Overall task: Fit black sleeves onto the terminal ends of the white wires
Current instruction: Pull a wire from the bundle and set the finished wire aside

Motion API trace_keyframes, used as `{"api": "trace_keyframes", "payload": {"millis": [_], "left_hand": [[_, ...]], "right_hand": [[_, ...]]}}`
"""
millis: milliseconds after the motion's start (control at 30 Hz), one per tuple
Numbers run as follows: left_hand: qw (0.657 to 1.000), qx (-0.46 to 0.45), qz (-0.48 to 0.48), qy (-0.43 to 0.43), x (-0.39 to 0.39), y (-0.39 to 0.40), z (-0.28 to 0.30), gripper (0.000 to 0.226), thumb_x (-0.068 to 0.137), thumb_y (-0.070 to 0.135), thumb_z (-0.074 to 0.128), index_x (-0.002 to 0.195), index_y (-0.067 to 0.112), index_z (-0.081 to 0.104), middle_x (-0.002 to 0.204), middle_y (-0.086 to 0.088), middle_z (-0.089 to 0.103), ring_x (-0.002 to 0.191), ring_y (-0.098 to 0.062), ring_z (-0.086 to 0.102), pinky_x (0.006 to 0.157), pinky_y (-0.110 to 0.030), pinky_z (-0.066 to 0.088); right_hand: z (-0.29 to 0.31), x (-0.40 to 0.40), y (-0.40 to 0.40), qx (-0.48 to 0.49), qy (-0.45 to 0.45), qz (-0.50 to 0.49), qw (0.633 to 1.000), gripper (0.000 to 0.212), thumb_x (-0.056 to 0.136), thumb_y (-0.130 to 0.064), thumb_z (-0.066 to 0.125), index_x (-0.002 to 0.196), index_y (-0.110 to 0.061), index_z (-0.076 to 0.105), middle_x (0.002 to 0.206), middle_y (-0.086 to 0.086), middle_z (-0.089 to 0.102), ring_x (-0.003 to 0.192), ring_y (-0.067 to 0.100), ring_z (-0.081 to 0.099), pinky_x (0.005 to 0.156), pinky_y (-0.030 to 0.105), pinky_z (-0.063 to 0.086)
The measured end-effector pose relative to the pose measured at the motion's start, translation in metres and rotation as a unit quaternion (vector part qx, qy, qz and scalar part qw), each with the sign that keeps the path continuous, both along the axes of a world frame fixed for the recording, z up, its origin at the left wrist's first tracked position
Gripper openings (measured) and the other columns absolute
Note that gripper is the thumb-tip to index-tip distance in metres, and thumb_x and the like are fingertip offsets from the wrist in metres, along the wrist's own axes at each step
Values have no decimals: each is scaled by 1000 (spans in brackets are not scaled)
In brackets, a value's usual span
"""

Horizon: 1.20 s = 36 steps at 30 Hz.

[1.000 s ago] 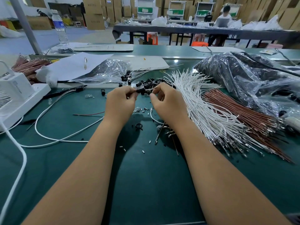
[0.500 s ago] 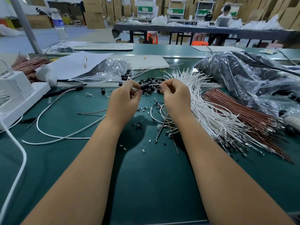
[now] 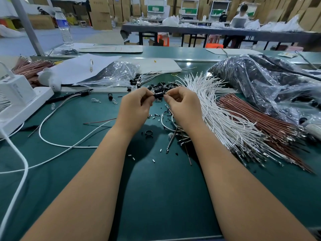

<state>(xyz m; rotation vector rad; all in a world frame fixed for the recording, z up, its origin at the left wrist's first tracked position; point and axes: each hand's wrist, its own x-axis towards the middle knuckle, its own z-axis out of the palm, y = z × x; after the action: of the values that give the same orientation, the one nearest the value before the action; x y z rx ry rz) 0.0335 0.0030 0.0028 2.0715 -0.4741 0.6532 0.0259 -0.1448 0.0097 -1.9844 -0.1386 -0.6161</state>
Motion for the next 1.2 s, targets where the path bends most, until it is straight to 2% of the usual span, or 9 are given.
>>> {"api": "trace_keyframes", "payload": {"millis": [200,333,433,600,800,967,1200], "left_hand": [[1000,9,11,-19,0,1,0,11,89,4,61,79,9,62,59,11,48,52,2,43,52,-9,31],[999,21,21,-19,1,1,-1,9,89,6,61,81,7,64,60,10,49,53,-3,41,53,-10,29],[999,31,24,-18,1,0,-1,6,89,9,62,84,8,65,63,6,55,56,-5,46,55,-11,33],[998,59,12,22,0,-1,-3,7,89,15,63,85,10,66,71,-5,67,65,-22,61,65,-33,50],[996,64,16,61,-1,-3,-3,8,91,16,58,91,10,64,76,-5,68,73,-26,62,71,-44,52],[998,33,29,46,-1,-4,-3,7,90,13,59,86,8,62,67,-4,62,65,-24,56,65,-37,49],[1000,-4,26,8,0,-6,-4,6,87,12,64,83,14,68,54,11,50,49,-8,42,52,-22,35]], "right_hand": [[4,-3,0,42,10,10,999,8,86,-16,69,78,-18,68,68,-9,64,60,1,56,61,17,50],[4,-2,-1,50,21,13,998,7,90,-15,66,84,-15,69,70,-5,64,62,6,57,62,19,50],[3,0,-2,43,27,5,999,6,91,-12,64,87,-14,68,74,-3,64,64,7,57,62,19,50],[2,-1,0,-40,-15,11,999,13,89,-6,63,83,-16,64,68,-14,56,61,-3,51,60,7,40],[-1,-2,2,-73,-30,5,997,15,89,-9,65,80,-21,62,66,-18,55,62,-4,51,58,5,37],[-3,0,3,-62,-33,5,998,7,90,-12,63,85,-15,67,69,-16,58,64,-2,53,60,9,40],[-1,1,2,-8,-11,-4,1000,11,91,-14,64,81,-19,64,68,-13,58,58,-8,52,56,6,39]]}}
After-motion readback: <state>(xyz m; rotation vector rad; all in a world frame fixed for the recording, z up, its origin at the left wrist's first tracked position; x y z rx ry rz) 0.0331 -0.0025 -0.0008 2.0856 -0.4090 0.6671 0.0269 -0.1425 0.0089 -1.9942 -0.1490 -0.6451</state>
